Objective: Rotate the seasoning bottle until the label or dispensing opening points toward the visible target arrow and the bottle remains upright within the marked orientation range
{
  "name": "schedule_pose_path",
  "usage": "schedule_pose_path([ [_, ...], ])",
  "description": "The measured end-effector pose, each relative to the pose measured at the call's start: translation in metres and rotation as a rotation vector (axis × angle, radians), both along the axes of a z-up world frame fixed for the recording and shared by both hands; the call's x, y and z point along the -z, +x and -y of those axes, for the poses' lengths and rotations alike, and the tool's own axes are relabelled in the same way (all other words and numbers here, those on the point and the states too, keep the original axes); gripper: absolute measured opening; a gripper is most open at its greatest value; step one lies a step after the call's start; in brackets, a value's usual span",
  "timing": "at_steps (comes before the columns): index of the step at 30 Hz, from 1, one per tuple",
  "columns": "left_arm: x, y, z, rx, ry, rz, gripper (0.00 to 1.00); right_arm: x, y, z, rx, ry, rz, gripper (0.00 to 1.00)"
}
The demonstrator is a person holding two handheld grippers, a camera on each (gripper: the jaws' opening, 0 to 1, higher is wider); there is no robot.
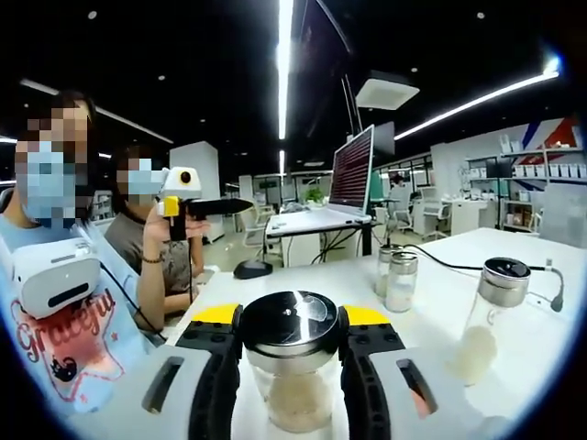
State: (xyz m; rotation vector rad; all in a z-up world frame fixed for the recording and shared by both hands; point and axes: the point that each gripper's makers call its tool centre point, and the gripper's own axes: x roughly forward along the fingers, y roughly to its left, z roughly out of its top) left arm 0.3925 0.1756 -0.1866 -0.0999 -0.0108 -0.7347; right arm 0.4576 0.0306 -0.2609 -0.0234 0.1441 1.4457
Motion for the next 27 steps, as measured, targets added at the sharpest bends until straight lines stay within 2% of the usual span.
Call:
schedule_pose_path([
  [27, -0.0007, -0.0036, -0.0002, 0.0, 0.0, -0.002, 0.81, 0.0012, 0.0021, 0.0006, 0.209, -0.055, 0.018, 0.4],
])
